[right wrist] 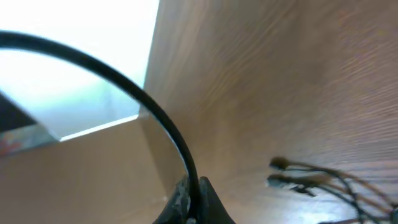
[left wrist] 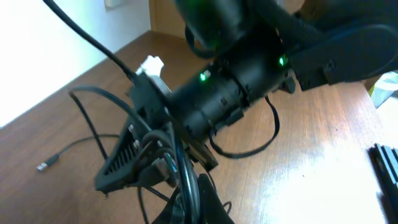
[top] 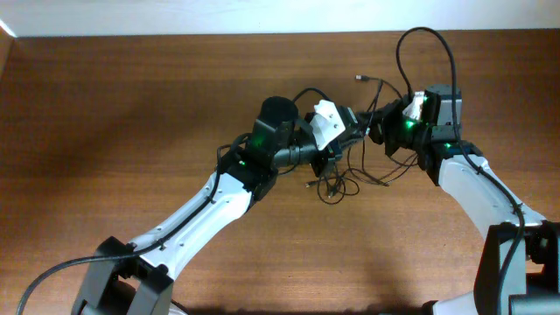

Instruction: Untangle cables

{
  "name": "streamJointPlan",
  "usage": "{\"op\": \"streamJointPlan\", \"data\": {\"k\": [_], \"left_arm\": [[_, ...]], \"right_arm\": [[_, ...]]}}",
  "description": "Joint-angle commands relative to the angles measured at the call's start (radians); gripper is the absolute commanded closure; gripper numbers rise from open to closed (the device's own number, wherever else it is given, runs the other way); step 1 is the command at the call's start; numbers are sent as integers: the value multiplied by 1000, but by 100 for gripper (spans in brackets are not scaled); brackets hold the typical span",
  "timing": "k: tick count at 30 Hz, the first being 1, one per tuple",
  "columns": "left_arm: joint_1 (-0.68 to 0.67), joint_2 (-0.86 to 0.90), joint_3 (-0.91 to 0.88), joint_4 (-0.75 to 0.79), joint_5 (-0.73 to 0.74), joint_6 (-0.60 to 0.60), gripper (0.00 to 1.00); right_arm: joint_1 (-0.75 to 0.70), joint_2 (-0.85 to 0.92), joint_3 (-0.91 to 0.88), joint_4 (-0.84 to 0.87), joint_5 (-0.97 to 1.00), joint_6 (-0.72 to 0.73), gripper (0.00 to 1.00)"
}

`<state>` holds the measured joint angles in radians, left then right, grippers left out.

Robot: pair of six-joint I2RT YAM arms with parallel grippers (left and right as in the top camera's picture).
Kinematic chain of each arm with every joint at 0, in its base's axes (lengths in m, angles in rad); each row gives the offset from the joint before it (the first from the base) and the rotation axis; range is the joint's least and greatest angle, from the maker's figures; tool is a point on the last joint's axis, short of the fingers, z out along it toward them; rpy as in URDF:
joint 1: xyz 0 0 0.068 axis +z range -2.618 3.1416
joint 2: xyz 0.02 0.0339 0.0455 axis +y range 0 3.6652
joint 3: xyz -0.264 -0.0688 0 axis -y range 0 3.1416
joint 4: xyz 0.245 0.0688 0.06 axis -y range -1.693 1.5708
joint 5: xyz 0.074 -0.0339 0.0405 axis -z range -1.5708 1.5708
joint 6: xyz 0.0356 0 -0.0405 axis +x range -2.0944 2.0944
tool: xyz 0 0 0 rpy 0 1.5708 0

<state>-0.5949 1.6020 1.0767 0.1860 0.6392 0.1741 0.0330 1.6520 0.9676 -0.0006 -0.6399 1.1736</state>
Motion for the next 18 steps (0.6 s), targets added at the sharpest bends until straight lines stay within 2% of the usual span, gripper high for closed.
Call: {"op": "streamJointPlan", "data": {"k": [1, 6, 7, 8, 10, 11, 16, 18], "left_arm": [[-8, -3, 3, 62, 68, -18, 100], [-1, -3, 3, 64, 89, -24, 100], [11, -3, 3, 64, 89, -24, 100], [19, -3, 3, 63, 89, -24, 100], [64, -3, 3, 55, 90, -28, 100], [98, -3, 3, 52, 90, -54, 100], [244, -3, 3, 49, 91, -161, 100], [288, -6, 3, 53, 104, -161, 100]], "right_arm": [[-2, -11, -1, -11, 179, -17, 96], [-7, -11, -1, -11, 203, -18, 96], [-16, -11, -1, -8, 203, -35, 82], [-24, -12, 0, -2, 203, -57, 74], [-71, -17, 0, 4, 203, -123, 50], [-95, -19, 0, 3, 203, -127, 42], [-232, -24, 0, -19, 164, -168, 26], [-280, -24, 0, -44, 130, -211, 26]]}}
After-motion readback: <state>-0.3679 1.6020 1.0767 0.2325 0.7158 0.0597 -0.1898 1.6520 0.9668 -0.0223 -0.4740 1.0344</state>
